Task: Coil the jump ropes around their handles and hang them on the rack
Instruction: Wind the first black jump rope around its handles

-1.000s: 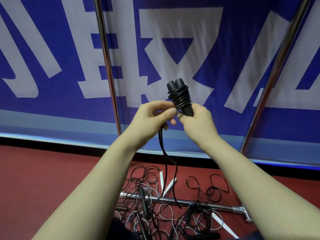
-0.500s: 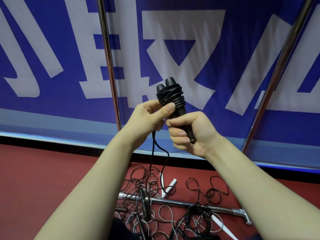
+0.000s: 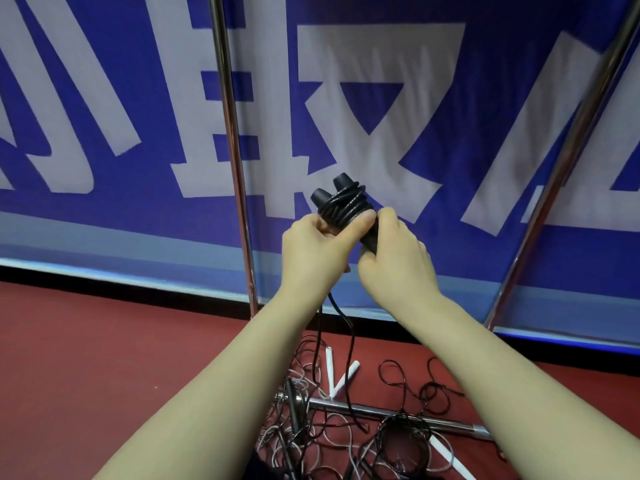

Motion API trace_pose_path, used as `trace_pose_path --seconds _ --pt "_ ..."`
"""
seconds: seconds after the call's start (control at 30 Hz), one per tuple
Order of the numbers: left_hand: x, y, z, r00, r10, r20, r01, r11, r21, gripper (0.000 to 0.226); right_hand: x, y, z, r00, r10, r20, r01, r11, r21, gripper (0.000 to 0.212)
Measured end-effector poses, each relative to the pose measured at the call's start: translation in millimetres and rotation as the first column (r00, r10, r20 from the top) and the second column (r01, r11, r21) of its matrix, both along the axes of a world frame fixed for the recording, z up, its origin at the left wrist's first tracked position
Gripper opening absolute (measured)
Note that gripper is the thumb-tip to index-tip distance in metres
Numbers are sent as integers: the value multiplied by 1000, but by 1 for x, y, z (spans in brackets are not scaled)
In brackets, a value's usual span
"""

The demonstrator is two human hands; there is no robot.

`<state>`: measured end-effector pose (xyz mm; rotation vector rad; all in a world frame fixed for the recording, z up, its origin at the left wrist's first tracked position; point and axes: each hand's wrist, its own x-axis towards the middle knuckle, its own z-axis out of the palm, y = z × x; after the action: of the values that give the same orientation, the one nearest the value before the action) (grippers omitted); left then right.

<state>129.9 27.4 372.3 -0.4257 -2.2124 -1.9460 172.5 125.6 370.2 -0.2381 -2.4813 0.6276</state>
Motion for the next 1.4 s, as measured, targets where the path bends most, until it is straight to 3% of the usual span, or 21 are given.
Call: trace_pose_path --seconds 0.17,0.33,0.43,0.53,0.77,0.93,1.1,1.2,1.3,1.4 --pt "-4 -1 -1 983 -177 48 178 984 -22 31 -2 6 -5 1000 -12 21 11 1000 23 15" --pt "-9 -14 0 884 -467 14 466 881 -80 18 -8 24 -4 1000 -15 -9 12 963 -271 14" --pt "-11 -21 3 837 -547 2 547 836 -55 19 -11 28 0 997 59 -49 -76 826 -559 11" --pt "-14 -24 4 857 -515 -6 514 856 -60 20 -9 27 6 978 201 -63 -178 632 -754 16" --pt "-15 -26 9 827 -562 23 560 826 60 36 10 19 20 861 486 -150 -327 304 -895 11" --pt "-13 -26 9 840 -542 23 537 838 101 30 15 20 21 784 607 -129 -300 188 -935 21" --pt "-14 -24 5 875 -484 26 473 865 168 14 10 22 22 816 572 -90 -302 288 -909 34" --pt "-14 -20 6 940 -341 29 332 928 168 9 3 19 18 919 383 -90 -304 546 -781 25" --pt "-14 -13 4 982 -183 48 171 966 195 26 -1 14 10 973 207 -98 -228 820 -525 29" --pt "-11 -10 4 997 -72 19 69 990 120 45 1 9 5 988 139 -70 -151 964 -218 26"
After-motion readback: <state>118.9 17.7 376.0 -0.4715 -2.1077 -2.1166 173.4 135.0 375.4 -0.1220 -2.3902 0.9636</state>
